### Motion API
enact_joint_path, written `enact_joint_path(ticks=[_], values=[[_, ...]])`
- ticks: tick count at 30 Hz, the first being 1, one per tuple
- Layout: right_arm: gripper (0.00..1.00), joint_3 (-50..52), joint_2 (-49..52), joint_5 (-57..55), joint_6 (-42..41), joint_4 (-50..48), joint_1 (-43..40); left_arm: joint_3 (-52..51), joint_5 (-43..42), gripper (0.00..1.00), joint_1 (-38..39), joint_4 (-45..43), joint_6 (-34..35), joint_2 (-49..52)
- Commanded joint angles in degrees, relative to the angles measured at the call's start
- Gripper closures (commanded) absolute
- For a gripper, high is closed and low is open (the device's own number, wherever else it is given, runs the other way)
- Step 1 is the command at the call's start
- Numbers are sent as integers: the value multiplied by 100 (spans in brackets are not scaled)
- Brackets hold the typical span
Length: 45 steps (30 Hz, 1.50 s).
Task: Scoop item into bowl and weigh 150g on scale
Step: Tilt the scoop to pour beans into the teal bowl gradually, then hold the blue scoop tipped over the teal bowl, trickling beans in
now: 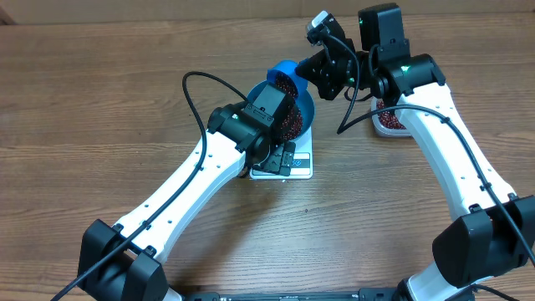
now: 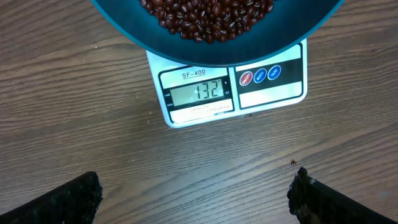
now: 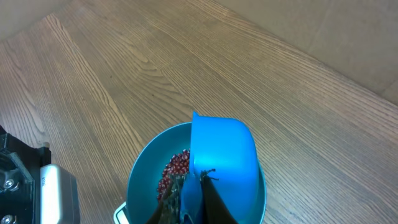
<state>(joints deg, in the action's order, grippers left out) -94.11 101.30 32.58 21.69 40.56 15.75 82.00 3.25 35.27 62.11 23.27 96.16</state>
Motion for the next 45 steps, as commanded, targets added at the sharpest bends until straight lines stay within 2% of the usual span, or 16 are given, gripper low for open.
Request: enact_joint_path(ticks=[1, 18, 23, 28, 45], values=[[96, -201, -208, 4, 92, -50, 7, -31, -22, 0, 37, -4, 33, 11], [96, -199, -208, -63, 94, 24, 4, -31, -22, 0, 37, -4, 33, 11], [96, -197, -208, -581, 90, 33, 4, -31, -22, 0, 37, -4, 33, 11], [96, -197, -208, -149, 457, 334, 4, -31, -22, 0, 37, -4, 33, 11], [96, -197, -208, -146, -221, -42, 70, -31, -22, 0, 37, -4, 33, 11]])
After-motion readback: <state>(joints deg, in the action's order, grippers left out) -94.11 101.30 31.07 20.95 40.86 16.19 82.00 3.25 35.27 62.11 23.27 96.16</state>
